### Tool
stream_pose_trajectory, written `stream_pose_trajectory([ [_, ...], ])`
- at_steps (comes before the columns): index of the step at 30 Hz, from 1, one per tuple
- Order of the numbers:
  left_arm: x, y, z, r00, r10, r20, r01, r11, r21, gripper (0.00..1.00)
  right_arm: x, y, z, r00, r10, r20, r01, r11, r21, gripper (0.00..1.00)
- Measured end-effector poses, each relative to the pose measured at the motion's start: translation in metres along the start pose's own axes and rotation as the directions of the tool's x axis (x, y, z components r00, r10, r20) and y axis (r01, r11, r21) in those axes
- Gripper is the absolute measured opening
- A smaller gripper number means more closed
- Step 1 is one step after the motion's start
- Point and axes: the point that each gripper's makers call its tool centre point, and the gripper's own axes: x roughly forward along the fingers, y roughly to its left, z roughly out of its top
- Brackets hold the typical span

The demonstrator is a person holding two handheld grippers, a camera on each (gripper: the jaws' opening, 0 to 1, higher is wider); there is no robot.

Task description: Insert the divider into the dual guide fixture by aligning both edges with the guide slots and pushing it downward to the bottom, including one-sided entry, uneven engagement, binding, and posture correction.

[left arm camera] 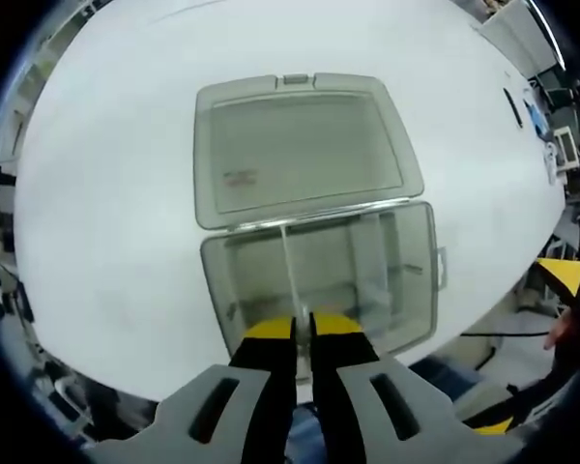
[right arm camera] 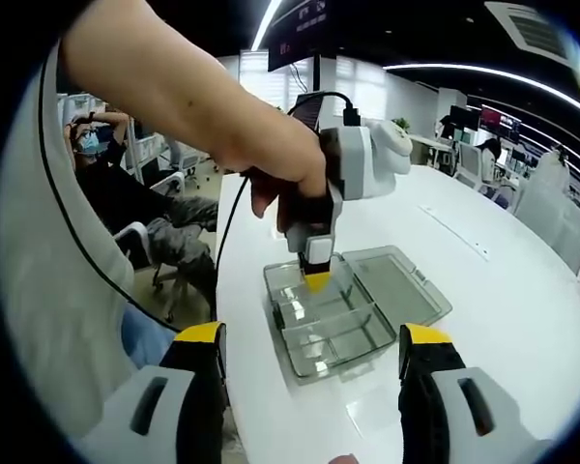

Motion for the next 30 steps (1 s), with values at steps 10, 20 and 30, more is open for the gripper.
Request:
stream_pose_trajectory([
  [10,-0.0006,0.0012,-0.001,1.0,0.0,0.003,0.0,1.0,0.006,0.0,0.0017,0.0008,0.0003,1.0,0.004,0.001,-0.004,1.0,-0.001,0.7],
  [20,0.0062,0.0022,0.0016,1.0,0.008,0.012,-0.008,1.0,0.011,0.0,0.0026,0.0023,-0.0004,1.0,0.005,0.002,-0.005,1.0,0.003,0.7],
  [30,0.0079,0.002,0.0003,1.0,0.011,0.018,-0.012,1.0,0.023,0.0,0.0014,0.002,-0.0022,1.0,0.001,0.001,-0.001,1.0,0.007,0.7],
])
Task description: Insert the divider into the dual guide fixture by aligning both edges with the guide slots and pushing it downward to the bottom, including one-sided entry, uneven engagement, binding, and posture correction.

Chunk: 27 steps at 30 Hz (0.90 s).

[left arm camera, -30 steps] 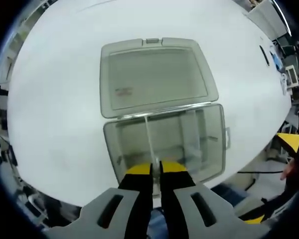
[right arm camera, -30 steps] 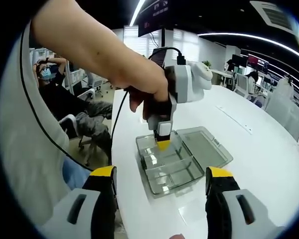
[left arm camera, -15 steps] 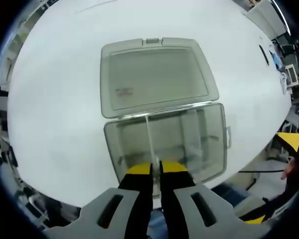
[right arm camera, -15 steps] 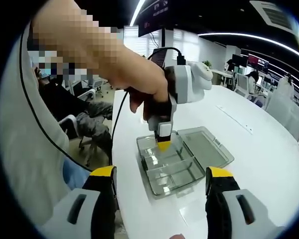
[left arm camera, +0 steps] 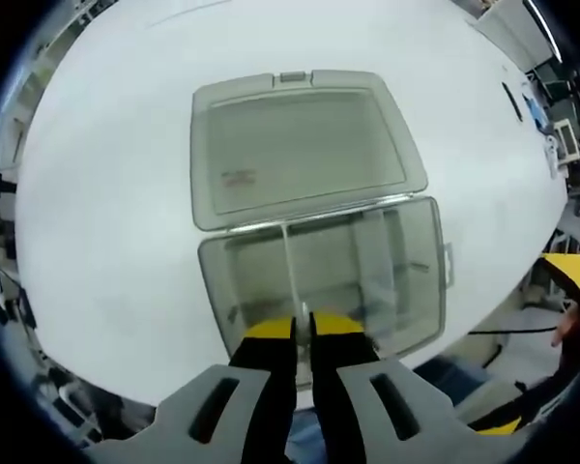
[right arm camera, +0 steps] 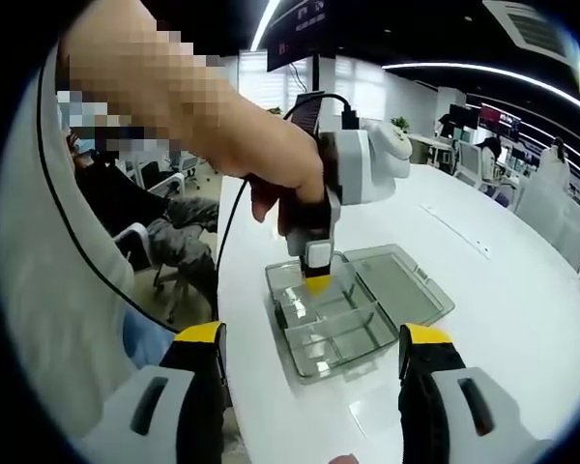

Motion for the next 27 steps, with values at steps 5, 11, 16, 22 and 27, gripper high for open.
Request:
stream_pose_trajectory([
  [5,0.0005,-0.0002,-0.0003,1.0,-0.004,0.004,0.004,1.0,0.004,0.0,0.0005,0.0009,-0.0003,1.0,0.001,0.002,-0.001,1.0,0.003,0.7],
  [11,0.0005,-0.0005,-0.0009,1.0,-0.004,0.0,0.004,1.0,0.006,0.0,0.001,0.0008,-0.0008,1.0,0.0,0.004,0.0,1.0,0.006,0.7],
  [16,0.0032,-0.0006,-0.0007,1.0,0.0,-0.002,0.0,1.0,0.012,0.0,0.0007,0.0012,-0.0011,1.0,0.001,0.003,-0.001,1.0,0.008,0.7],
  [22,0.0054,-0.0002,-0.0008,1.0,0.003,-0.003,-0.003,1.0,0.02,0.0,0.0004,0.0006,-0.0027,1.0,-0.001,0.0,0.001,1.0,0.01,0.7],
  [27,0.0047,-0.0012,-0.0019,1.0,0.005,-0.005,-0.005,1.0,0.028,0.0,0.0015,0.0013,-0.003,1.0,0.001,-0.002,-0.001,1.0,0.011,0.7],
])
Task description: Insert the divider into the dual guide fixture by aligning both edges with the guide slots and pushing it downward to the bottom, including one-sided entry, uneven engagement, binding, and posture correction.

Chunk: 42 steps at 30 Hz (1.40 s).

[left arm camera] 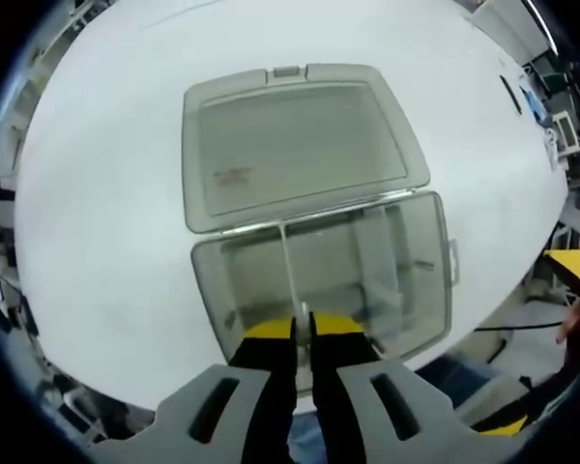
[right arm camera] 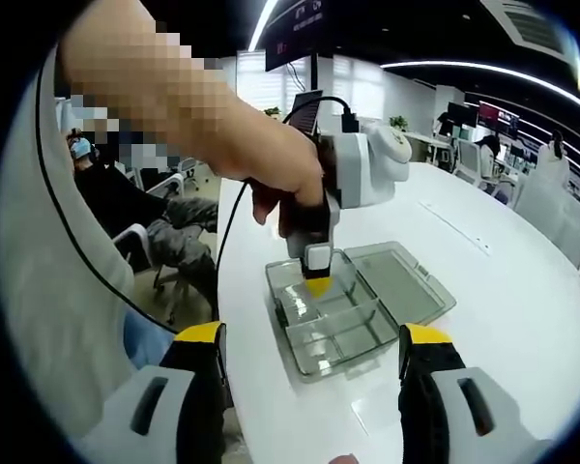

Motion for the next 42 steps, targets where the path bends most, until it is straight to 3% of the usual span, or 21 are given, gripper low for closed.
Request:
stream_pose_trajectory([
  [42,0.014,0.002,0.0,1.0,0.028,0.014,-0.028,1.0,0.009,0.0,0.001,0.002,-0.002,1.0,0.01,-0.03,-0.01,1.0,-0.006,0.7],
])
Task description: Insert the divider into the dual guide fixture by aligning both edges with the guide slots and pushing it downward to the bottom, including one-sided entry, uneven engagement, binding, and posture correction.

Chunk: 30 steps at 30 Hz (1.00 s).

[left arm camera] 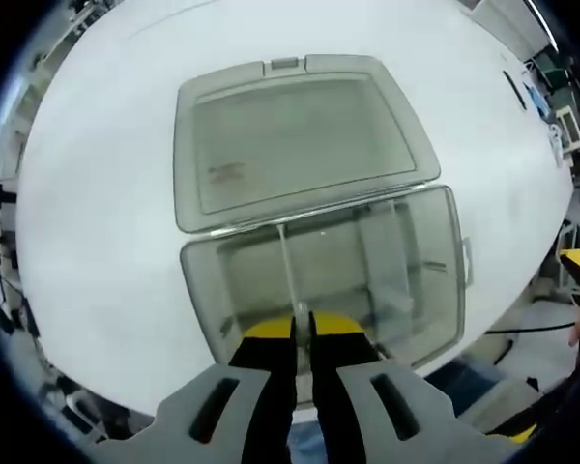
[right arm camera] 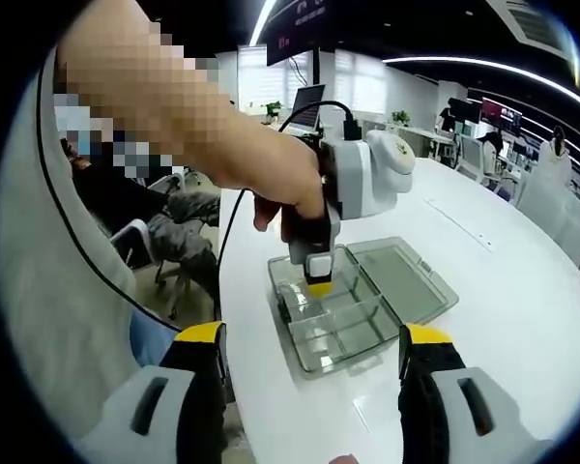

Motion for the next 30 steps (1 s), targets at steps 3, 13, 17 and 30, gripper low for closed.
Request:
stream_pose_trajectory([
  [3,0.0,0.0,0.0,1.0,0.003,0.002,-0.003,1.0,-0.001,0.0,0.0,0.001,0.001,1.0,0.002,-0.002,-0.002,1.0,-0.002,0.7],
  [13,0.001,-0.001,0.001,1.0,-0.023,0.017,0.022,1.0,0.018,0.02,0.001,0.001,0.0,1.0,0.003,-0.008,-0.003,1.0,-0.006,0.7],
  [17,0.0,-0.002,0.0,0.997,-0.061,0.041,0.06,0.998,0.022,0.05,0.001,0.0,0.0,1.0,0.002,-0.002,-0.002,1.0,-0.001,0.7],
  [30,-0.011,0.001,0.001,0.988,-0.098,0.116,0.099,0.995,-0.005,0.1,0.003,-0.005,0.004,1.0,-0.002,0.023,0.002,1.0,0.017,0.7],
])
